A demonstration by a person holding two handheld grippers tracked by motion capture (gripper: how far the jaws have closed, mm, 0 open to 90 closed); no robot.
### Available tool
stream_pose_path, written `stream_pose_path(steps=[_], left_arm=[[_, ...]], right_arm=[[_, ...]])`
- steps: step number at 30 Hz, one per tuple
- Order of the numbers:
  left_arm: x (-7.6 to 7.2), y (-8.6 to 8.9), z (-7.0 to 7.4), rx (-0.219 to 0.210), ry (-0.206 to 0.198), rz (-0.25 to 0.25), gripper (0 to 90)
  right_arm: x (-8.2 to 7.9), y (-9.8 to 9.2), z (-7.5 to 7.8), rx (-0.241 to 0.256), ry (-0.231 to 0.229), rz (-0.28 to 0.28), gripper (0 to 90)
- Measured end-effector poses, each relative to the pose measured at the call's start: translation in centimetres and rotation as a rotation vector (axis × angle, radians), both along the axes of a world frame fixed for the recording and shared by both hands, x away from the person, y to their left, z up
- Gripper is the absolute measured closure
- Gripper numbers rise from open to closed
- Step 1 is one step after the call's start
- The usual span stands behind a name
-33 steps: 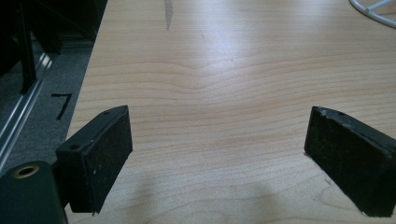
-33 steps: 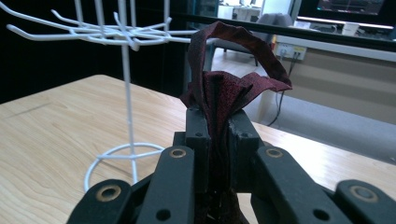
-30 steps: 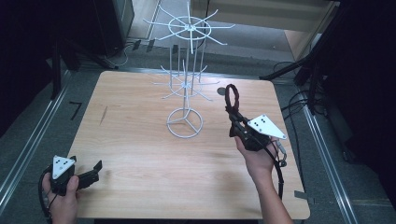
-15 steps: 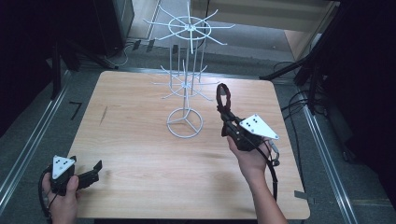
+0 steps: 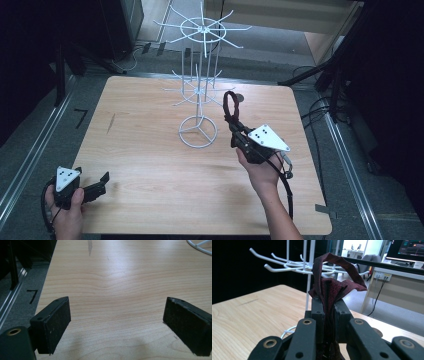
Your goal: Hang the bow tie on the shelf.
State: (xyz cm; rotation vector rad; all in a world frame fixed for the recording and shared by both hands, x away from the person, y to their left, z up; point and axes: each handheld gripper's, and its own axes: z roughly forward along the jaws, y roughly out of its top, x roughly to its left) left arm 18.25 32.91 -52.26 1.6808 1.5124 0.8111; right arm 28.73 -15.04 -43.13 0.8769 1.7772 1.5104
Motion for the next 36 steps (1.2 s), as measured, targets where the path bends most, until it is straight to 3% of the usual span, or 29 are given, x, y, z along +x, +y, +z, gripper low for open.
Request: stream_pose_path(steps=[18,29,36], left_arm=[[0.0,0.0,0.0,-0.002,0.0,-0.001,8.4],[0.0,0.0,0.0,-0.005,0.001,-0.001,8.4],[0.0,0.0,0.0,-0.004,0.001,-0.002,8.4]], right_arm=[[1.5,2.9,-2.8,-0.051,0.072,0.028,81.8],[2.8,4.5,-5.7,-0.098,0.164,0.064,80.1],[3.5,4.8,-7.1,-0.125,0.217,0.05,77.0]])
